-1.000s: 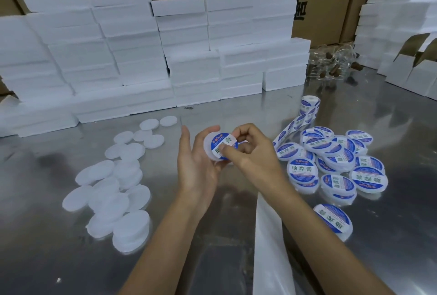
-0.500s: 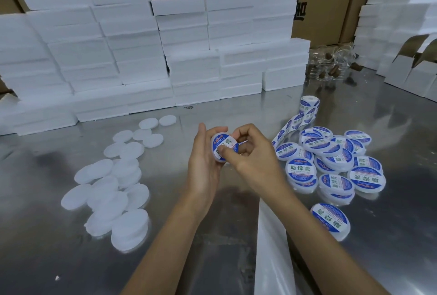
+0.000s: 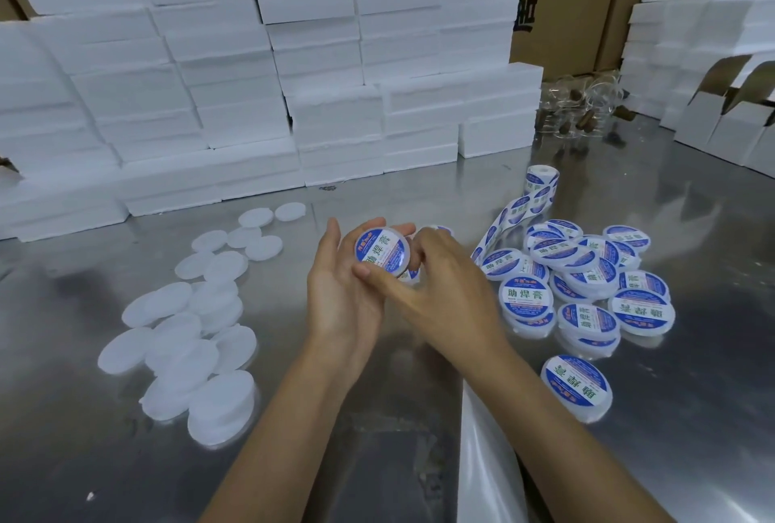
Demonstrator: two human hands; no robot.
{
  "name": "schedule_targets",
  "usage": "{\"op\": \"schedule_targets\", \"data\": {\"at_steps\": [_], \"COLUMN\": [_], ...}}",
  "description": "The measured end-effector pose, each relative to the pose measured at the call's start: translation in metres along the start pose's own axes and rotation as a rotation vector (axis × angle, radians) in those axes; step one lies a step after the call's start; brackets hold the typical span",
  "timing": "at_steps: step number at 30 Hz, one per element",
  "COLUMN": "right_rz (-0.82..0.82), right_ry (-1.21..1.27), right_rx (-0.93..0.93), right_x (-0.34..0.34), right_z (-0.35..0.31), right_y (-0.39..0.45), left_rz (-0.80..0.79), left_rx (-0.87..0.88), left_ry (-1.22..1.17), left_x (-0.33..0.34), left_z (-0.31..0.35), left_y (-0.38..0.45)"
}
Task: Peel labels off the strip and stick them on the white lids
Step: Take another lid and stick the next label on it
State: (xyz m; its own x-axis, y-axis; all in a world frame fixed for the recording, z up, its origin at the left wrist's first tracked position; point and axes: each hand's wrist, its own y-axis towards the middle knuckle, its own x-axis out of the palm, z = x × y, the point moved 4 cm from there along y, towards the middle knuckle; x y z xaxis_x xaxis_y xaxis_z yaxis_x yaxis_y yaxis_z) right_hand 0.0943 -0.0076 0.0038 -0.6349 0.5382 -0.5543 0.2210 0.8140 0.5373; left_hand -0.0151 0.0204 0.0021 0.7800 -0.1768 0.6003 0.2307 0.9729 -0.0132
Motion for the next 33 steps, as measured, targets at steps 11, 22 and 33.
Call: {"op": "schedule_targets", "data": {"at_steps": [11,22,33], "right_rz": [0.016,0.126,0.089], "right_ry": [-0.095,-0.206,-0.071], "right_rx": [-0.019,0.117,0.141], "right_x": [-0.003,-0.011,-0.015], "right_z": [0.008,0.011,0.021], "right_y": [0.003,0.002,0.008], "left_rz": [-0.073,-0.216,-0.142], "left_rx": [-0.003,-0.007,0.179], "left_ry": [0.051,0.044,0.552], "left_x": [0.008,0.022,0.012], "left_z": [-0.004,-0.010,-0.006], "left_y": [-0.004,-0.010,-0.006]}}
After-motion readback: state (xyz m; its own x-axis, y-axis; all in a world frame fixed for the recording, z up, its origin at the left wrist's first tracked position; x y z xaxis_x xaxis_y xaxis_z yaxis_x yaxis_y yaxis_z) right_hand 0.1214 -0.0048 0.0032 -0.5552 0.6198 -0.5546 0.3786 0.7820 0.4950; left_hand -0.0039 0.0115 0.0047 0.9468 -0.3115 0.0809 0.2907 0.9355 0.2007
